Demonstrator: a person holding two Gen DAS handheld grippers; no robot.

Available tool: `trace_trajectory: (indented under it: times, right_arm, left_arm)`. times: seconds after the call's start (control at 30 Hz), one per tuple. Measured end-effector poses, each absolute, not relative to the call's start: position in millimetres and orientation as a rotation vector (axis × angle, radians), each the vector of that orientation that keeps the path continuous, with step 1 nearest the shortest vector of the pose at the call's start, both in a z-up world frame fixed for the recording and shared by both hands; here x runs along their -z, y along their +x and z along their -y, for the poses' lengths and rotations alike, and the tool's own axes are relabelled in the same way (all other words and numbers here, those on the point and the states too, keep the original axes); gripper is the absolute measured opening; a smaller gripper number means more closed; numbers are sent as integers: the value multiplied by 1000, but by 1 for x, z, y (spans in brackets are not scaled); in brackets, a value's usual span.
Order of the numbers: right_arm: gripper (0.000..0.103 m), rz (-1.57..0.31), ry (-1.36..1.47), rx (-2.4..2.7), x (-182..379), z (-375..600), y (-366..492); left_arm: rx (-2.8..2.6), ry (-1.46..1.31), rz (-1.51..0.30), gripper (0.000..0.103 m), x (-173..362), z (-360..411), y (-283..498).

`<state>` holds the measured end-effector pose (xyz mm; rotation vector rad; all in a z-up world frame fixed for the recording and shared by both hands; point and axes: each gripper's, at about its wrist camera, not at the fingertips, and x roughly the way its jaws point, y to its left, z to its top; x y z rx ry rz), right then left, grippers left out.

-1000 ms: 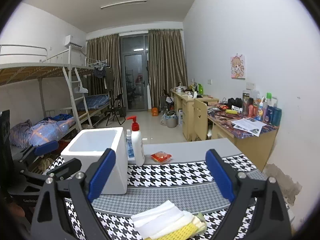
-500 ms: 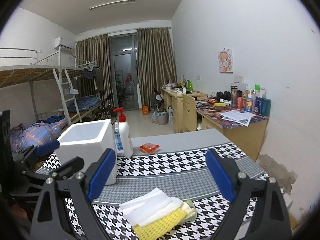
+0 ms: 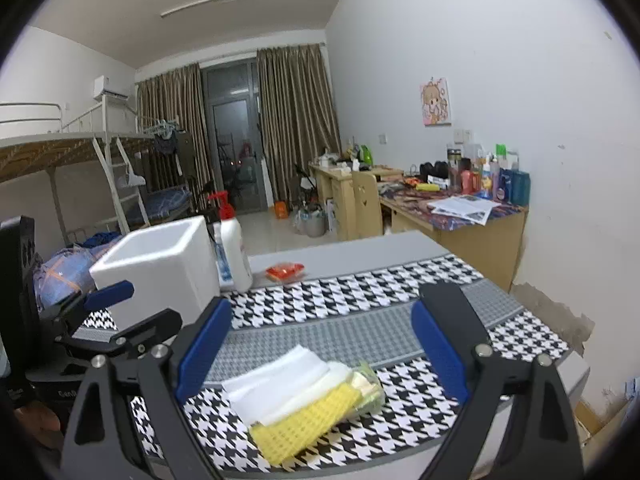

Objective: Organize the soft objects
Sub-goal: 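Withdraw both tools from the box back over the remaining tissues and foam sleeve, then grasp the white tissues with the left gripper while the right grasps the yellow foam sleeve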

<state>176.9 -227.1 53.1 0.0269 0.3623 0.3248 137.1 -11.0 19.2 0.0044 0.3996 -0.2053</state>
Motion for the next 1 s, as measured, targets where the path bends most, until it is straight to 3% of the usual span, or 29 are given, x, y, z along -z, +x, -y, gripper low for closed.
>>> trace_trajectory:
  times: [1.0]
  right_arm:
    - [94, -590, 28, -327, 24, 239, 189]
  left_arm:
    - [272, 55, -660, 102, 50, 41, 187]
